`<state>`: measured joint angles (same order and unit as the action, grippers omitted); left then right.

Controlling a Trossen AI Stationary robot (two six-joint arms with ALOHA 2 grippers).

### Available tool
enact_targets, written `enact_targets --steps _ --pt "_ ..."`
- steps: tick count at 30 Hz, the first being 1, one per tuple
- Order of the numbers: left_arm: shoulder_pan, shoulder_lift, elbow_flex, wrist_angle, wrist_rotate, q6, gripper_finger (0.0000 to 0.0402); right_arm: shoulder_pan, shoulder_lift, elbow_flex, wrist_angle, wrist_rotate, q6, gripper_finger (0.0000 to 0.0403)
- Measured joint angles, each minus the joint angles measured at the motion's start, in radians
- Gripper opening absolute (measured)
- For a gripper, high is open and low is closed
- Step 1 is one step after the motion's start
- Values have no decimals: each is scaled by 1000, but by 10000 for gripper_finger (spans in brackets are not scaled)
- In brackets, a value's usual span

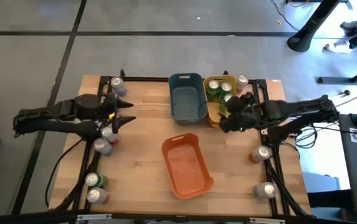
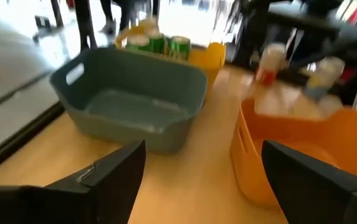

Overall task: Sort soda cans
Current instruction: Put the green soda can into the yellow bin

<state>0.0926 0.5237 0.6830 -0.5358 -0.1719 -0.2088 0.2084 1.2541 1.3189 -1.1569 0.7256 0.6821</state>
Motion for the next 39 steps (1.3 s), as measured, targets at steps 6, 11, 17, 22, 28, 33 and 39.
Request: enact_targets --steps 6,11,17,22,28,33,39 --pt "-30 149 221 -289 0 -75 305 36 0 -94 98 9 1 367" --pt "-47 210 310 -421 1 -147 305 36 0 -172 169 9 2 367" --pt "-38 214 311 -399 -54 -197 306 33 0 -231 230 26 -5 367" --pt "-11 252 311 -523 -71 -291 322 35 0 -235 240 27 -6 367" --pt "-7 278 311 -662 -23 -382 341 34 0 -235 245 41 -36 367" --pt "-7 277 320 -631 46 -392 342 34 0 -235 253 53 -58 367" --pt "-53 291 328 -392 141 -302 343 34 0 -235 279 53 -65 367"
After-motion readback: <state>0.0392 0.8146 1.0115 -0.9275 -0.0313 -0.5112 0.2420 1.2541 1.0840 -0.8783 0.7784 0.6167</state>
